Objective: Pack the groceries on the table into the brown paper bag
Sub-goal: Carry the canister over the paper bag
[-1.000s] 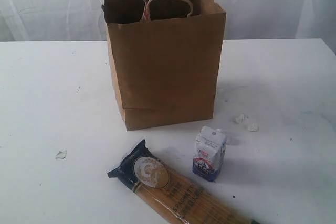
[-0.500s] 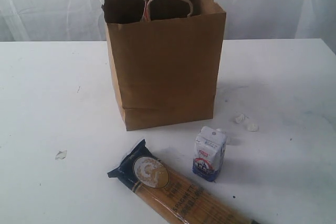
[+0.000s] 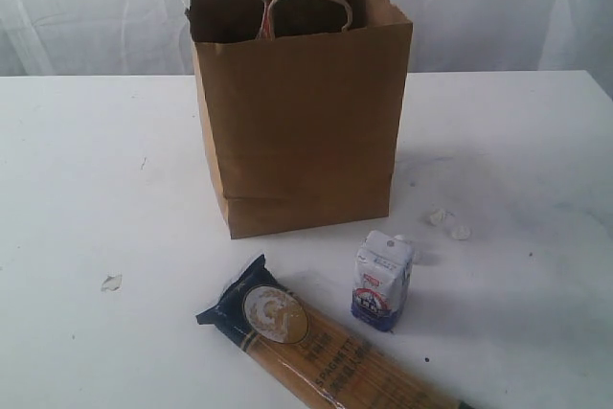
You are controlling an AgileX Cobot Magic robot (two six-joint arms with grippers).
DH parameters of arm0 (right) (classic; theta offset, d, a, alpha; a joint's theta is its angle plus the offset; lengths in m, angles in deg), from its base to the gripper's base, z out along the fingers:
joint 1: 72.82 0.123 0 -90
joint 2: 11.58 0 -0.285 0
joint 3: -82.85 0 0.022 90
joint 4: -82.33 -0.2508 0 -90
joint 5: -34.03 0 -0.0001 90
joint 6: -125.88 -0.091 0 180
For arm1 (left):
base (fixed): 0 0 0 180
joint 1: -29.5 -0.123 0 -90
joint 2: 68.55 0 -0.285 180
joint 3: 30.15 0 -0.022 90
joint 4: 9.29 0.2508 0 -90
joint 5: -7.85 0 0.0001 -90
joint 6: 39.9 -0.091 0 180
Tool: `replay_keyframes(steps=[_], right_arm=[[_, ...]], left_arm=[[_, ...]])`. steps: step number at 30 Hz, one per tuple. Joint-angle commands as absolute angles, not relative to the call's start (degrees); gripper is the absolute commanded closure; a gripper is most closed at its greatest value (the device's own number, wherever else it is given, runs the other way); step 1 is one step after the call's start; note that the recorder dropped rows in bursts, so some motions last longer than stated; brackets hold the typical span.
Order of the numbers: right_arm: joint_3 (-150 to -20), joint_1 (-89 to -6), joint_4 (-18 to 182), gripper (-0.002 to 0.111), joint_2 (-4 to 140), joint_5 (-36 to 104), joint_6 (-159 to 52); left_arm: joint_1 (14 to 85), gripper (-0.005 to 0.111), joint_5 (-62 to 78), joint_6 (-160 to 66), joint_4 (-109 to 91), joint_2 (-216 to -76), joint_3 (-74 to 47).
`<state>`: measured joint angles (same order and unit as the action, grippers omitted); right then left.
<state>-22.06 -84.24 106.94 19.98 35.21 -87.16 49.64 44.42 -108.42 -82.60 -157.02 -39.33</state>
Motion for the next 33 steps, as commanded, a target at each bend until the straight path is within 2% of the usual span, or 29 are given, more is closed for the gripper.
replay_keyframes(steps=[1, 16, 26, 28, 29, 30, 31, 32, 33], right_arm=[[-21.54, -84.14, 107.15, 0.108, 20.22, 34.41, -87.37], [-21.54, -84.14, 107.4, 0.108, 20.22, 34.41, -87.37], [-21.54, -84.14, 107.4, 0.108, 20.22, 34.41, -87.37], [-21.54, -84.14, 107.4, 0.108, 20.22, 34.41, -87.37], [-21.54, -84.14, 107.4, 0.108, 20.22, 34.41, -87.37], [-21.54, -84.14, 107.4, 0.108, 20.22, 34.41, -87.37], [-21.54, -84.14, 107.4, 0.108, 20.22, 34.41, -87.37], [-21.54, -84.14, 107.4, 0.108, 20.22, 34.41, -87.37], [-21.54, -84.14, 107.4, 0.108, 20.22, 34.41, -87.37]], left_arm=[[49.63, 0.107, 45.61, -118.3, -90.15, -158.22, -40.28], [49.63, 0.107, 42.18, -136.48, -95.56, -169.05, -40.28], [49.63, 0.107, 46.68, -143.85, -98.74, -174.42, -40.28], [49.63, 0.101, 48.0, -143.85, -98.6, -174.95, -40.28], [49.63, 0.091, 49.45, -143.85, -98.6, -175.23, -40.28], [49.63, 0.086, 50.06, -143.85, -98.6, -175.36, -40.28], [49.63, 0.072, 50.95, -143.6, -98.6, -175.62, -40.28], [49.63, 0.067, 50.96, -143.6, -98.75, -175.74, -40.28], [49.63, 0.056, 50.96, -143.6, -98.75, -176.23, -40.28]])
